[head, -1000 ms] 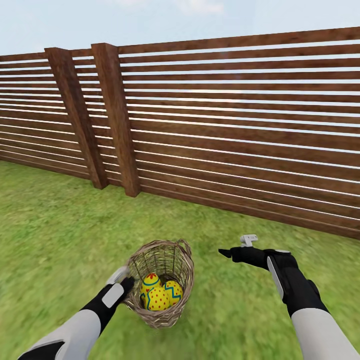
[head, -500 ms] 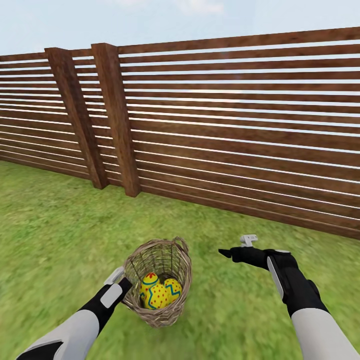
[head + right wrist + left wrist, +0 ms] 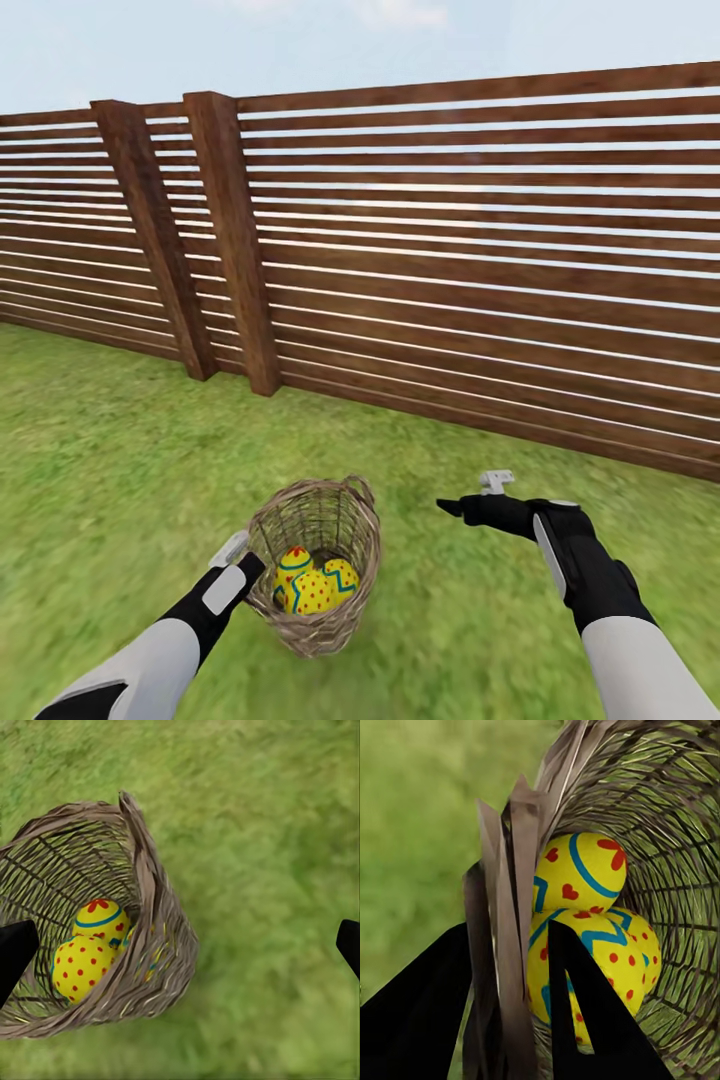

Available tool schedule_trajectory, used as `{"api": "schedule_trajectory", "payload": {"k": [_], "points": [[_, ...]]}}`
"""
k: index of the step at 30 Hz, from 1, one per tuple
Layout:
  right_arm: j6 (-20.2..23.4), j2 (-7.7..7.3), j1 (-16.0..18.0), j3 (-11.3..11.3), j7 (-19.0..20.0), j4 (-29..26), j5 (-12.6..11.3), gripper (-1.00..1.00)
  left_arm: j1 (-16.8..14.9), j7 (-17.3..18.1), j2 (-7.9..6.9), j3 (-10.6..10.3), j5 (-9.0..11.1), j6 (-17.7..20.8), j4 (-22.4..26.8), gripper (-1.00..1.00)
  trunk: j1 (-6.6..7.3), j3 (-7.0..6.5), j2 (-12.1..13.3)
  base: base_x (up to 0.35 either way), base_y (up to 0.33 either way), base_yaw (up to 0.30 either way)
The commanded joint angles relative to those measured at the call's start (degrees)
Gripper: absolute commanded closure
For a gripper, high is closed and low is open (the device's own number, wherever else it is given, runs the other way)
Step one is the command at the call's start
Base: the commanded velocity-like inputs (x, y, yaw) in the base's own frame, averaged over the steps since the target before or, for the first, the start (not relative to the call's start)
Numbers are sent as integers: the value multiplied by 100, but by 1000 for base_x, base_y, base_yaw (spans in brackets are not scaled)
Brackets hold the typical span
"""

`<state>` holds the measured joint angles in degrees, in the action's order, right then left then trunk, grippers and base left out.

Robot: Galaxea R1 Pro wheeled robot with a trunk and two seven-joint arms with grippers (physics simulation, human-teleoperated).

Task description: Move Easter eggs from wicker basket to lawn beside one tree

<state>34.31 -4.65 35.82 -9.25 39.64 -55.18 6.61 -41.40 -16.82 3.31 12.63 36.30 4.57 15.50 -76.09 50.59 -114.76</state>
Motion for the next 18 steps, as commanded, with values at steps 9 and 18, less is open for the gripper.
{"api": "schedule_trajectory", "payload": {"k": [9, 18], "points": [[5, 8, -5, -16, 57, 59, 90, -100, 1, -32, -19, -15, 61, 26, 23, 100, 199, -157, 360, 0, 0, 0], [-21, -18, -59, -15, 29, 60, 138, -100, 2, -41, -38, -15, 52, 26, 23, 100, 397, -318, 721, 0, 0, 0]]}}
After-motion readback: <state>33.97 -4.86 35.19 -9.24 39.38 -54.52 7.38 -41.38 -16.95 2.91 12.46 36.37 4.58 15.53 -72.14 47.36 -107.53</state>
